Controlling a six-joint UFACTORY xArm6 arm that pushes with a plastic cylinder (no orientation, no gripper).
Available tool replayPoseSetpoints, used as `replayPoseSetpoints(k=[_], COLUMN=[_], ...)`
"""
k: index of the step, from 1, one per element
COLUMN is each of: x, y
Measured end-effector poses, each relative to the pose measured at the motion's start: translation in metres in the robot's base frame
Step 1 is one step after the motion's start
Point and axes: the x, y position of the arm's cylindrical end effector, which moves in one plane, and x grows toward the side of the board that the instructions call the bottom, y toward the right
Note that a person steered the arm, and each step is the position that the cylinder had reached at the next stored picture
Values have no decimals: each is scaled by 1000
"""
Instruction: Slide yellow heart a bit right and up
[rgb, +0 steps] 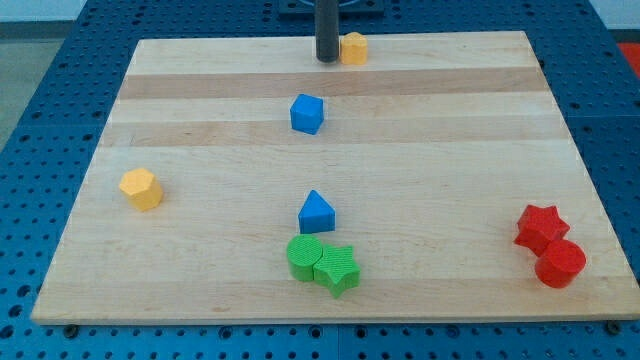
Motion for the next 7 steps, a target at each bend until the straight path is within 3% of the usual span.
replayPoseSetpoints(k=[4, 6, 7], x=[12, -17, -7], y=[31, 31, 25])
